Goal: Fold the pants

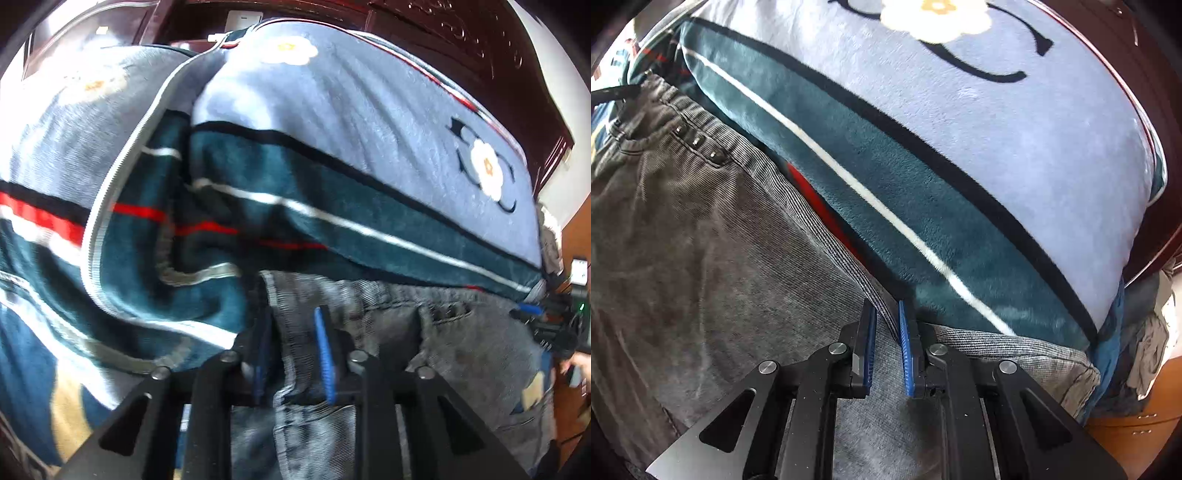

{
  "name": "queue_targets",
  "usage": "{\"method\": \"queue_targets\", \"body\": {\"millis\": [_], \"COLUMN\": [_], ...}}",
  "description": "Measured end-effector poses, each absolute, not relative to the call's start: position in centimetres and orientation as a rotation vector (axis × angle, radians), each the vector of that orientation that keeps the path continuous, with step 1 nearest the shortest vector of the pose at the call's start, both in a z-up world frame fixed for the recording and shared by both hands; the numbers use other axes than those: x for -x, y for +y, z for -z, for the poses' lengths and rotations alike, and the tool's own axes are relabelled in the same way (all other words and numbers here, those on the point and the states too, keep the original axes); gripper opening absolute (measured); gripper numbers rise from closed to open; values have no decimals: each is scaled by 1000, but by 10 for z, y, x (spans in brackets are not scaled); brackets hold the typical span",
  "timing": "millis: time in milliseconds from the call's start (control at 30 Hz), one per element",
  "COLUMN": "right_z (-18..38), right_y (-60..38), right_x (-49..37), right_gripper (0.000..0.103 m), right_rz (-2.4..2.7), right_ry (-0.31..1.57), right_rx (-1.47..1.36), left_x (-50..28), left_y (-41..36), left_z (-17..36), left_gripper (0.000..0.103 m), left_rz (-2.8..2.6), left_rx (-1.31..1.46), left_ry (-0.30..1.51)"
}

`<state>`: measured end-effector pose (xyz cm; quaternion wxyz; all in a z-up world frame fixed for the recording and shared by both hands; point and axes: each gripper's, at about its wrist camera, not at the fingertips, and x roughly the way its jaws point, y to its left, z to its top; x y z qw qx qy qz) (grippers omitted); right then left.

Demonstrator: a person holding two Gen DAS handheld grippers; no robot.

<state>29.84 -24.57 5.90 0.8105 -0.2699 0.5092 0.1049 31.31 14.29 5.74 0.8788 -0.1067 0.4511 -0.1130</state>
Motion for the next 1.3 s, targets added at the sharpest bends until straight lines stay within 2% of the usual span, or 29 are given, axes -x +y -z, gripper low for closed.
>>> {"method": "queue_targets", "body": {"millis": [33, 67, 100, 167, 233, 300, 333, 633, 900, 1133, 1300], "right_z": [-59, -59, -60, -61, -64, -62, -57, -93, -143, -157, -143], "right_y": [-246, -245, -246, -250, -253, -249, -243, -257, -270, -268, -248], "right_x": [-299, -302, -303, -301, -302, -297, -296, -255, -207, -139, -105], "right_gripper": [11, 11, 11, 11, 11, 11, 11, 11, 11, 11, 11], "right_rz": [-224, -225, -227, -227, -224, -223, -224, -235, -247, -282, -314], "right_ry": [1087, 1087, 1087, 1085, 1084, 1076, 1074, 1040, 995, 953, 949], "right_rx": [572, 564, 555, 552, 546, 541, 539, 469, 384, 282, 214], "left_x": [-313, -314, -316, -322, -328, -333, -336, -304, -252, -196, -156], "left_y": [140, 136, 132, 125, 122, 122, 123, 130, 140, 153, 173], "left_z": [-58, -57, -56, -49, -42, -38, -36, -80, -119, -130, -135], "left_gripper": [38, 48, 52, 51, 45, 9, 6, 4, 4, 4, 4], "left_rz": [242, 241, 238, 213, 178, 152, 148, 239, 387, 473, 484], "left_rx": [233, 230, 215, 174, 159, 173, 185, 256, 268, 302, 314], "left_ry": [936, 932, 937, 967, 997, 1014, 1027, 895, 851, 850, 844]}}
